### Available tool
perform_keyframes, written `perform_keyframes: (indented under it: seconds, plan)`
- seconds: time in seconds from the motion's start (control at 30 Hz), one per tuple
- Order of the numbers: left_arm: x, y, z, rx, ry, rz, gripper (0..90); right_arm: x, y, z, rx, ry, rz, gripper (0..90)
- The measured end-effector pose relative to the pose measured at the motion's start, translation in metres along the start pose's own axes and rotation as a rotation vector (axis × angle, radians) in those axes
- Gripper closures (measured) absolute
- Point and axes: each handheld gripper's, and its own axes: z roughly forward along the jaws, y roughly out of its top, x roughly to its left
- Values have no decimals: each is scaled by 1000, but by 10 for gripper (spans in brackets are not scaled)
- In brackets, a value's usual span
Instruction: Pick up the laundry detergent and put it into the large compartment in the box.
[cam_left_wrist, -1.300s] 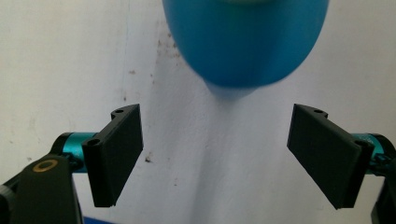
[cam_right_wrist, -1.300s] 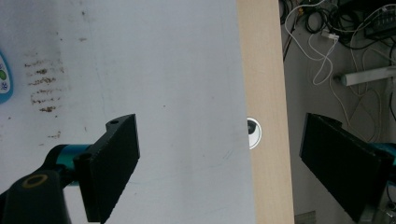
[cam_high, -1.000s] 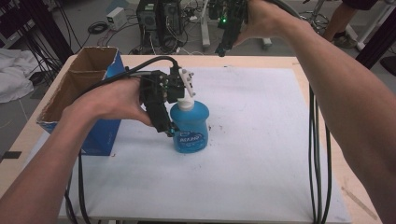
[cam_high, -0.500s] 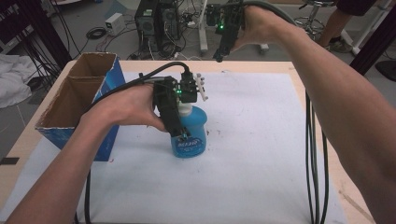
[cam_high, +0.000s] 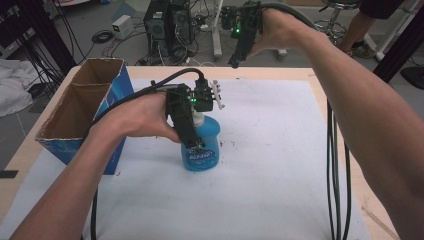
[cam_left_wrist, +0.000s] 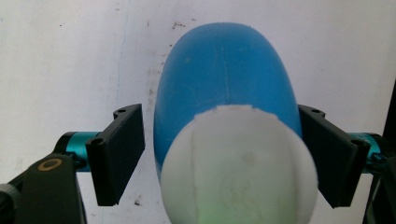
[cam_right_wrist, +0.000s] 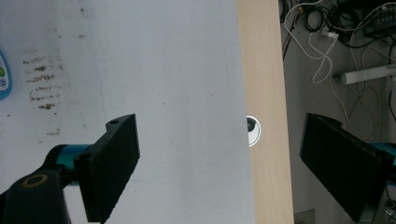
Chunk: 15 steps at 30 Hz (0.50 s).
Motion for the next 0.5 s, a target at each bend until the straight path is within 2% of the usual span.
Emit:
perform_keyframes:
  seconds: [0.17, 0.3, 0.33, 0.5]
  plan:
    - [1, 0, 0, 14, 3, 11, 219, 1, 2, 1, 5, 1, -4, 113]
    - [0, -1, -1, 3, -1, -4, 246, 1, 2, 1, 2, -1, -9, 113]
    - [0, 0, -2, 3, 8, 1, 257, 1, 2, 2, 2, -1, -9, 113]
    - [0, 0, -3, 2, 0, -2, 285, 1, 3, 2, 7, -1, -6, 112]
